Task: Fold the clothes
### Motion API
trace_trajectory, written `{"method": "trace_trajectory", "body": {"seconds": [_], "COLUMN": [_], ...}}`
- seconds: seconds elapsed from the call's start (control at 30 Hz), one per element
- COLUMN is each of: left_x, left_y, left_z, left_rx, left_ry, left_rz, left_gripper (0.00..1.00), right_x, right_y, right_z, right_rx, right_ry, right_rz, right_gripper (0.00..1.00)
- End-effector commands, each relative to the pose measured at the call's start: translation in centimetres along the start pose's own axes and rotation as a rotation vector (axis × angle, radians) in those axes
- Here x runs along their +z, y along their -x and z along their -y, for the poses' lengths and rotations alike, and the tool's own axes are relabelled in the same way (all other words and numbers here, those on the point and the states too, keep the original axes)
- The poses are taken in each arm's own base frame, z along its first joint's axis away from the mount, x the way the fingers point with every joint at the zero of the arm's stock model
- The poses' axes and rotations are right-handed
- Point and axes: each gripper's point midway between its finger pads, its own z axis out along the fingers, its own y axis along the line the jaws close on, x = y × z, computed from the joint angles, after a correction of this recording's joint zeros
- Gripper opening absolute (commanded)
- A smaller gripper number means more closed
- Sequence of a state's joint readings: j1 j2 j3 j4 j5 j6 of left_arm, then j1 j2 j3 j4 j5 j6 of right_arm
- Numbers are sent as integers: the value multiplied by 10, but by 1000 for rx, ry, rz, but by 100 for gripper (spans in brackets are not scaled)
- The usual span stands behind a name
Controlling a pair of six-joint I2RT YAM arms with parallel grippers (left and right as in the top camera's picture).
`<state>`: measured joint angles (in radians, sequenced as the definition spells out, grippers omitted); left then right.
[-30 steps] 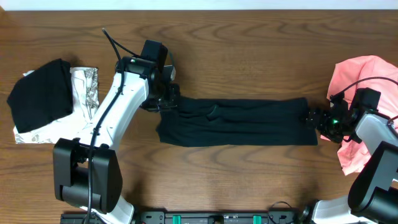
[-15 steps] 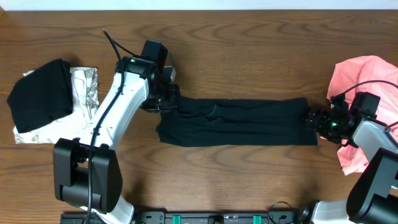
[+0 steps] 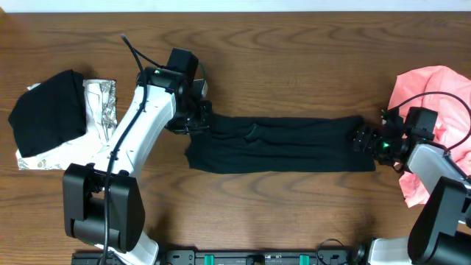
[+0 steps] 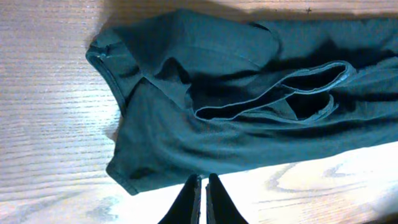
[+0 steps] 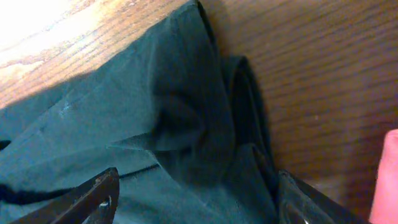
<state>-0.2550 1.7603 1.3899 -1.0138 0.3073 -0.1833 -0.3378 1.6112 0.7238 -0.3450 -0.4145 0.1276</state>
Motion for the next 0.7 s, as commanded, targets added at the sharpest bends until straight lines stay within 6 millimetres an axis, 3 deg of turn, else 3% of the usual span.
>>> {"method": "trace_trajectory", "body": {"seconds": [0.0,0.23,0.33,0.67], "left_x": [-8,-8,-8,-8], "left_y": [5,5,5,5], "left_z": [-1,-1,-1,-1], "left_rx": [5,5,5,5], "left_ry": [8,8,8,8], "left_rz": [26,26,25,25], "left_gripper": [6,7,7,7], "right_x": [21,21,21,21], "right_y": [-49,-47,-46,-43], "right_z": [13,14,17,17], "right_rx": [86,91,103,102], "right_ry": [-39,-47,-62,-60], "right_rz": [-145,-136,-132,-120], "right_gripper": [77,64,51,36]}}
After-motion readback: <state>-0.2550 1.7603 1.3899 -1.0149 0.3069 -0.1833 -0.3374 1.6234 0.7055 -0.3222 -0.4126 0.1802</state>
